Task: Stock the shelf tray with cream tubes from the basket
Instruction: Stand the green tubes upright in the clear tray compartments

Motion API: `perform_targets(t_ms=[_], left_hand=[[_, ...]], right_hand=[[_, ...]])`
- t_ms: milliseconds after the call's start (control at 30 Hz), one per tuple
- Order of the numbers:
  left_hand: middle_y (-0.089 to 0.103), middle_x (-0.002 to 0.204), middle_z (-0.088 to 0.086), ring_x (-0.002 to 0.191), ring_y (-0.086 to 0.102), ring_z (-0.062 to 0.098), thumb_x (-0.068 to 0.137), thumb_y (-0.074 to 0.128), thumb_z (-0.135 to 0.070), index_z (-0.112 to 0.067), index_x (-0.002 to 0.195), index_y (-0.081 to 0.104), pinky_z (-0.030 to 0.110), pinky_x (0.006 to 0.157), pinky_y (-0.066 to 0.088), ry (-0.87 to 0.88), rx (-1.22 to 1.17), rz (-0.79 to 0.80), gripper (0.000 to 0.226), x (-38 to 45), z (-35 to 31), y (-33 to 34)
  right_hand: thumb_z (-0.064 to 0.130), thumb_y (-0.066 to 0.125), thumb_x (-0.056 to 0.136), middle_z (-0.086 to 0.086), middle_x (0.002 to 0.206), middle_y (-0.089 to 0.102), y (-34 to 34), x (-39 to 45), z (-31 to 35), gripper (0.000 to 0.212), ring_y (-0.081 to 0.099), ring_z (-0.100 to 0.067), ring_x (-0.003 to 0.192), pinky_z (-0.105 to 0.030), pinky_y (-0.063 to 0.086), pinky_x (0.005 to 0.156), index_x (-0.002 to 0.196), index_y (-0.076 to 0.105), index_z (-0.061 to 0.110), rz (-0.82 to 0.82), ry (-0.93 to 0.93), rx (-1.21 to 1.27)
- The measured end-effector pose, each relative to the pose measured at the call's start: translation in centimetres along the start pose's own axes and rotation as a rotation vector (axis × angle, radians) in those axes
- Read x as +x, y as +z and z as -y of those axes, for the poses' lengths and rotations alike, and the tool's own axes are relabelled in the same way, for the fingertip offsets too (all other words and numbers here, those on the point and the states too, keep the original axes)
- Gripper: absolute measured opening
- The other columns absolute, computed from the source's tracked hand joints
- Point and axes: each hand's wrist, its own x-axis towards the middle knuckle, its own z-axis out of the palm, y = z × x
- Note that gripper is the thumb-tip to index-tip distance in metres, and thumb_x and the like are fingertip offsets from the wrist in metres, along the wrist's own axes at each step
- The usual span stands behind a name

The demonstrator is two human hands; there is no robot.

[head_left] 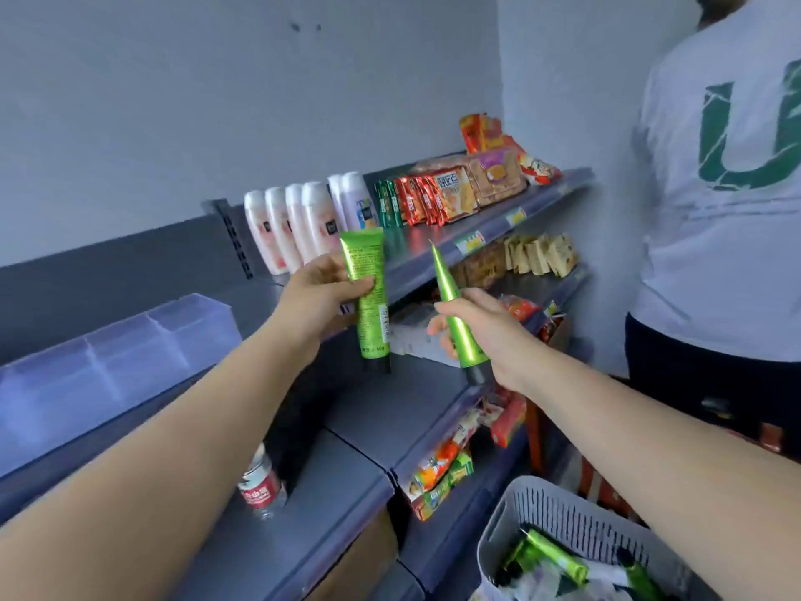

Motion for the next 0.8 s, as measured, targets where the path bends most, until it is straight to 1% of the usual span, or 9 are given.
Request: perform_targets(t_ms=[100, 200, 333, 400, 467, 567, 667, 733, 800], left_hand=[[0.062, 0.076, -0.003, 0.065, 0.063, 0.009, 0.085, 0.063, -0.001, -0.016, 0.082, 0.056, 0.023, 0.054, 0.055, 0.060, 0.069, -0.046, 0.017, -1.0, -3.5, -4.5], [0.063, 0.083, 0.000, 0.074, 0.064, 0.014, 0.085, 0.063, -0.001, -0.016, 0.086, 0.057, 0.026, 0.059, 0.057, 0.099, 0.116, -0.102, 0.015, -2.1, -6.5, -9.1], [0.061, 0.085, 0.002, 0.075, 0.064, 0.013, 0.085, 0.062, -0.001, -0.015, 0.088, 0.055, 0.024, 0.055, 0.057, 0.163, 0.198, -0.187, 0.016, -3.9, -10.1, -15.1], [0.060, 0.089, 0.003, 0.077, 0.064, 0.012, 0.085, 0.062, -0.001, -0.013, 0.092, 0.054, 0.025, 0.058, 0.058, 0.187, 0.256, -0.215, 0.016, -5.1, -11.7, -18.3], [0.061, 0.089, 0.002, 0.075, 0.064, 0.012, 0.085, 0.062, -0.001, -0.013, 0.093, 0.054, 0.026, 0.059, 0.058, 0.189, 0.298, -0.243, 0.016, -6.6, -13.0, -21.4], [0.063, 0.084, -0.001, 0.067, 0.066, 0.007, 0.085, 0.062, -0.001, -0.015, 0.090, 0.056, 0.026, 0.060, 0.058, 0.182, 0.349, -0.296, 0.016, -9.2, -14.4, -25.8], [0.063, 0.083, -0.001, 0.069, 0.066, 0.009, 0.084, 0.062, 0.001, -0.014, 0.090, 0.057, 0.029, 0.062, 0.059, 0.188, 0.375, -0.348, 0.017, -12.3, -15.4, -29.7], [0.061, 0.084, 0.000, 0.071, 0.064, 0.011, 0.085, 0.060, 0.002, -0.015, 0.090, 0.057, 0.028, 0.058, 0.058, 0.203, 0.376, -0.359, 0.018, -14.5, -16.0, -31.9], [0.060, 0.084, 0.000, 0.069, 0.063, 0.009, 0.085, 0.060, 0.002, -0.016, 0.090, 0.056, 0.027, 0.055, 0.057, 0.212, 0.398, -0.380, 0.019, -16.6, -16.4, -34.0]], right_hand=[[0.014, 0.053, 0.092, -0.005, 0.072, 0.062, 4.7, 0.7, 3.2, 0.007, 0.050, -0.012, 0.046, -0.024, 0.041, 0.044, 0.097, 0.051, 0.009, 0.087, -0.086, 0.007], [0.012, 0.053, 0.092, -0.007, 0.073, 0.060, 9.6, 1.1, 5.8, 0.010, 0.052, -0.014, 0.055, -0.026, 0.044, 0.048, 0.098, 0.057, 0.006, 0.183, -0.169, 0.040], [0.008, 0.054, 0.091, -0.005, 0.071, 0.059, 16.3, 1.1, 8.4, 0.009, 0.055, -0.014, 0.058, -0.024, 0.048, 0.051, 0.085, 0.060, 0.010, 0.281, -0.225, 0.168], [0.011, 0.056, 0.091, -0.006, 0.073, 0.060, 19.5, 1.1, 9.2, 0.006, 0.056, -0.017, 0.059, -0.025, 0.050, 0.055, 0.088, 0.061, 0.010, 0.351, -0.249, 0.171], [0.013, 0.057, 0.091, -0.006, 0.075, 0.060, 22.5, 1.0, 9.6, 0.006, 0.058, -0.013, 0.057, -0.025, 0.051, 0.059, 0.091, 0.062, 0.012, 0.424, -0.258, 0.162], [0.012, 0.056, 0.090, -0.007, 0.085, 0.061, 26.9, 0.3, 10.2, 0.007, 0.059, -0.014, 0.066, -0.031, 0.052, 0.071, 0.096, 0.061, 0.012, 0.558, -0.248, 0.182], [0.007, 0.054, 0.092, -0.008, 0.084, 0.059, 31.2, -0.9, 10.9, 0.011, 0.061, -0.015, 0.071, -0.030, 0.057, 0.068, 0.101, 0.058, 0.008, 0.674, -0.254, 0.204], [0.006, 0.053, 0.091, -0.007, 0.081, 0.059, 33.8, -1.7, 11.1, 0.008, 0.064, -0.015, 0.072, -0.031, 0.058, 0.067, 0.097, 0.058, 0.009, 0.740, -0.256, 0.230], [0.004, 0.053, 0.091, -0.007, 0.081, 0.060, 36.3, -2.5, 11.2, 0.009, 0.066, -0.016, 0.071, -0.034, 0.058, 0.070, 0.094, 0.058, 0.011, 0.798, -0.254, 0.252]])
